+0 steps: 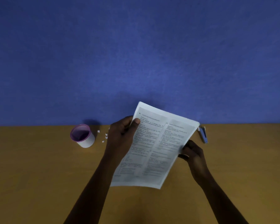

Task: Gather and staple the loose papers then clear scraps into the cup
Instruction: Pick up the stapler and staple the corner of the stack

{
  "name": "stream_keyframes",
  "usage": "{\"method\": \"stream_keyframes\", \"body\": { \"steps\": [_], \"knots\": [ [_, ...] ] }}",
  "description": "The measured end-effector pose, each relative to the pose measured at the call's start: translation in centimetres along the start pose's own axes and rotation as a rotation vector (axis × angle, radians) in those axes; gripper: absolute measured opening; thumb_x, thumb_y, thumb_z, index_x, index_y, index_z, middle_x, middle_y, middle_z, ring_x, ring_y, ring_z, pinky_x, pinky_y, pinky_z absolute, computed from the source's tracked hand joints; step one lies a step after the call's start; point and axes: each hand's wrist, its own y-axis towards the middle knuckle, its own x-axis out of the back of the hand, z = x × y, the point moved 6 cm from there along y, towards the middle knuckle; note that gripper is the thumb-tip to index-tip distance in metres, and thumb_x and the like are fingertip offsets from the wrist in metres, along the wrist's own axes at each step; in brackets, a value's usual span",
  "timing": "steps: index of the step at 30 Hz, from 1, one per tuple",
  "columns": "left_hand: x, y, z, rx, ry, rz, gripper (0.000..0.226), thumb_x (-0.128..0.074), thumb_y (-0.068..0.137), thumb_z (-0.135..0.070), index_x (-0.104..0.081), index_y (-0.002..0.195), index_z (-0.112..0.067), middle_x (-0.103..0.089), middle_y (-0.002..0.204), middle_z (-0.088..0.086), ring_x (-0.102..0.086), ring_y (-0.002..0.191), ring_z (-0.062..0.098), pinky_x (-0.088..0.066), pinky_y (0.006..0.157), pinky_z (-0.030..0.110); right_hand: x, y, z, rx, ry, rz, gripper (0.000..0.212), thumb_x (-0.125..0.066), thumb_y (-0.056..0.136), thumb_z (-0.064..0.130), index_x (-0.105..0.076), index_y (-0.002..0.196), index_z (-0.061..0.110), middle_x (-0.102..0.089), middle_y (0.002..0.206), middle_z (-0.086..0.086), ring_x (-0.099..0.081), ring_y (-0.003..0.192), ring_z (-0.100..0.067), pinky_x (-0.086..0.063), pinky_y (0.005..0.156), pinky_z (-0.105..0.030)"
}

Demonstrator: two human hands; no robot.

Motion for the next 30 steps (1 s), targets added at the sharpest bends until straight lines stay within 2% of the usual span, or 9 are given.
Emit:
{"method": "stream_keyframes", "body": {
  "steps": [3, 5, 8, 11, 14, 19, 24, 27, 30],
  "knots": [
    [0.0, 0.9, -0.8, -0.019, 0.067, 0.053, 0.019, -0.060, 0.104, -0.028, -0.078, 0.109, -0.026, -0.080, 0.094, -0.006, -0.077, 0.086, 0.013, -0.064, 0.078, 0.043, 2.5, 3.0, -1.3, -0.004, -0.096, -0.111, 0.022, -0.063, 0.092, 0.004, -0.072, 0.109, 0.014, -0.077, 0.106, -0.007, -0.073, 0.100, -0.031, -0.056, 0.090, -0.059],
    [-0.1, 1.3, -1.2, -0.044, 0.100, 0.095, 0.020, -0.059, 0.104, -0.029, -0.078, 0.112, -0.025, -0.080, 0.095, -0.007, -0.077, 0.087, 0.009, -0.062, 0.074, 0.032, 4.5, 4.9, -1.9, 0.015, -0.184, -0.201, 0.028, -0.064, 0.090, 0.003, -0.072, 0.108, 0.021, -0.077, 0.105, -0.003, -0.070, 0.093, -0.022, -0.057, 0.088, -0.056],
    [-0.2, 1.7, -1.8, -0.085, 0.144, 0.144, 0.021, -0.059, 0.103, -0.026, -0.078, 0.111, -0.023, -0.080, 0.093, -0.009, -0.076, 0.085, 0.005, -0.055, 0.068, 0.015, 7.7, 8.2, -2.1, 0.046, -0.514, -0.364, 0.032, -0.073, 0.084, 0.024, -0.069, 0.113, 0.010, -0.074, 0.112, -0.009, -0.066, 0.089, -0.018, -0.055, 0.090, -0.043],
    [-0.3, 2.3, -1.8, -0.086, 0.177, 0.183, 0.019, -0.060, 0.102, -0.026, -0.078, 0.106, -0.026, -0.080, 0.090, -0.012, -0.075, 0.083, 0.003, -0.052, 0.065, 0.011, 10.6, 11.6, -3.3, -0.009, -0.786, -0.419, 0.047, -0.079, 0.086, 0.022, -0.063, 0.125, 0.002, -0.068, 0.121, -0.021, -0.062, 0.113, -0.037, -0.049, 0.093, -0.041],
    [-0.6, 3.0, -1.4, -0.083, 0.261, 0.229, 0.017, -0.061, 0.100, -0.031, -0.078, 0.101, -0.032, -0.079, 0.089, -0.018, -0.074, 0.083, -0.001, -0.051, 0.067, 0.010, 12.3, 13.8, -5.3, -0.120, -0.952, -0.378, 0.055, -0.074, 0.088, 0.035, -0.053, 0.133, 0.009, -0.058, 0.134, -0.019, -0.049, 0.127, -0.040, -0.045, 0.098, -0.049],
    [-1.5, 4.1, -0.5, -0.081, 0.261, 0.344, 0.021, -0.060, 0.095, -0.038, -0.079, 0.104, -0.032, -0.080, 0.096, -0.014, -0.076, 0.091, 0.003, -0.058, 0.077, 0.020, 13.4, 16.0, -6.2, -0.191, -1.028, -0.414, 0.053, -0.071, 0.088, 0.035, -0.054, 0.129, 0.006, -0.060, 0.130, -0.021, -0.052, 0.124, -0.041, -0.048, 0.096, -0.049],
    [-2.5, 4.7, -0.2, -0.119, 0.341, 0.434, 0.018, -0.062, 0.098, -0.028, -0.077, 0.104, -0.036, -0.079, 0.097, -0.020, -0.075, 0.091, -0.002, -0.053, 0.074, 0.010, 13.8, 17.3, -6.7, -0.175, -1.077, -0.460, 0.041, -0.063, 0.096, 0.027, -0.058, 0.123, -0.003, -0.060, 0.126, -0.028, -0.055, 0.119, -0.045, -0.048, 0.092, -0.049],
    [-2.7, 5.0, -0.2, -0.146, 0.367, 0.467, 0.018, -0.061, 0.098, -0.032, -0.074, 0.105, -0.043, -0.079, 0.098, -0.022, -0.074, 0.092, -0.004, -0.053, 0.075, 0.010, 13.8, 17.4, -6.3, -0.164, -1.053, -0.522, 0.031, -0.062, 0.098, 0.019, -0.063, 0.113, -0.009, -0.065, 0.117, -0.033, -0.062, 0.109, -0.046, -0.047, 0.079, -0.041],
    [-2.7, 5.4, -0.2, -0.140, 0.374, 0.477, 0.019, -0.061, 0.099, -0.032, -0.078, 0.108, -0.034, -0.079, 0.100, -0.020, -0.074, 0.093, -0.003, -0.055, 0.076, 0.011, 13.5, 17.0, -6.1, -0.136, -1.020, -0.512, 0.025, -0.058, 0.099, 0.013, -0.066, 0.107, -0.009, -0.068, 0.110, -0.032, -0.065, 0.102, -0.045, -0.039, 0.073, -0.034]
  ]
}}
